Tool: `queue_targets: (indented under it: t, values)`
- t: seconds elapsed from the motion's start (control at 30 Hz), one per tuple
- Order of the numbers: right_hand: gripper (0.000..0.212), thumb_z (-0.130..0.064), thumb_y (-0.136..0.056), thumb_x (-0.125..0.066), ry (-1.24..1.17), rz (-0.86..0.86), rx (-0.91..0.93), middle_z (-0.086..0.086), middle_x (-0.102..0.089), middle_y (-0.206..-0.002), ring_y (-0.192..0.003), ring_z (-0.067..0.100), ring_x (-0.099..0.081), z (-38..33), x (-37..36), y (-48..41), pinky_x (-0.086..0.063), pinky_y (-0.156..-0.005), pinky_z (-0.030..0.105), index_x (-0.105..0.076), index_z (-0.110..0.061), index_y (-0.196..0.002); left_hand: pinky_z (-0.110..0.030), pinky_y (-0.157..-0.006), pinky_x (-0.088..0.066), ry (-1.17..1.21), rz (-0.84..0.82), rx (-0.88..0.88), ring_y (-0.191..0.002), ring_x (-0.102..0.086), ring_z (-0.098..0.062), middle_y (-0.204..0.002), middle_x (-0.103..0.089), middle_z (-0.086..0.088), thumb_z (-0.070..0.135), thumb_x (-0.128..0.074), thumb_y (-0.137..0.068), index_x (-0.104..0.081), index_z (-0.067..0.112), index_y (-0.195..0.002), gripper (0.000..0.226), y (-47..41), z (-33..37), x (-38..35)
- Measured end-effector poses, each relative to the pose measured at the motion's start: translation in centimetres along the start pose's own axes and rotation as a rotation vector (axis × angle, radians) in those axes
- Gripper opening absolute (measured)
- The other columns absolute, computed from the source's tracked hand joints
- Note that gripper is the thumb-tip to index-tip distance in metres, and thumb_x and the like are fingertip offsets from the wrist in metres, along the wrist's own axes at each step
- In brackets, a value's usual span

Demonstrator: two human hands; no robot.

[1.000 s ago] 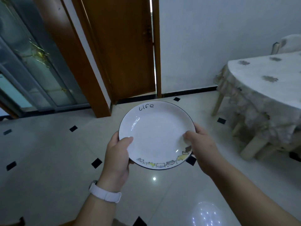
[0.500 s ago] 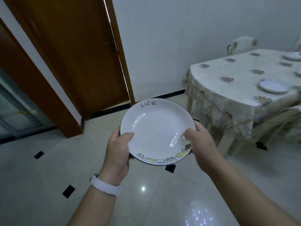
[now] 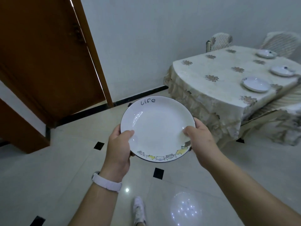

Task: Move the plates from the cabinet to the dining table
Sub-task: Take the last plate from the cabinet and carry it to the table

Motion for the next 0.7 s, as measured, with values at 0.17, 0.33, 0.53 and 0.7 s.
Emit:
queue_targets:
  t: [0.17,0.33,0.53,0.7]
  values:
    - [0.03,-0.002,-0.084,-0.041,0.053,0.042,-0.009,0.011,-0.062,-0.085,-0.07,0.026,-0.052,-3.0,-5.8,-6.0,-0.04,-0.063,0.037,-0.062,-0.02,-0.094,-0.039,-0.067,-0.041,0.018,-0.029,0.015,-0.081,-0.064,-0.027,-0.088,-0.075,-0.002,0.002,-0.048,-0.088,-0.068,0.023,-0.102,0.032,-8.9,3.2,2.1]
    - [0.027,-0.007,-0.082,-0.045,0.096,0.06,0.04,0.01,-0.065,-0.085,-0.069,0.026,-0.056,-6.8,-10.0,-10.9,-0.042,-0.059,0.035,-0.063,-0.023,-0.092,-0.036,-0.067,-0.042,0.03,-0.065,0.003,-0.08,-0.066,-0.025,-0.086,-0.075,0.001,0.001,-0.048,-0.089,-0.067,0.022,-0.103,0.031,-16.1,6.5,3.1]
    - [0.028,-0.009,-0.078,-0.045,0.072,0.102,0.05,0.007,-0.063,-0.078,-0.064,0.023,-0.054,-8.2,-10.6,-15.3,-0.039,-0.055,0.03,-0.063,-0.02,-0.096,-0.042,-0.072,-0.039,0.002,-0.144,0.004,-0.085,-0.064,-0.029,-0.09,-0.075,0.001,0.004,-0.049,-0.089,-0.068,0.03,-0.099,0.034,-21.5,7.4,1.2]
    - [0.038,-0.018,-0.066,-0.045,0.006,0.129,0.012,0.023,-0.065,-0.099,-0.073,0.025,-0.057,-7.3,-9.6,-18.8,-0.044,-0.062,0.038,-0.065,-0.02,-0.098,-0.044,-0.071,-0.037,-0.022,-0.183,0.049,-0.083,-0.061,-0.03,-0.089,-0.074,-0.004,0.015,-0.056,-0.071,-0.072,0.032,-0.088,0.029,-25.3,6.5,-1.4]
Point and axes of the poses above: each hand's wrist, its own y-axis away from the middle knuckle, its own x-axis out of the back of the hand, z = x × y, the point moved 10 cm from there along -y, towards the middle knuckle
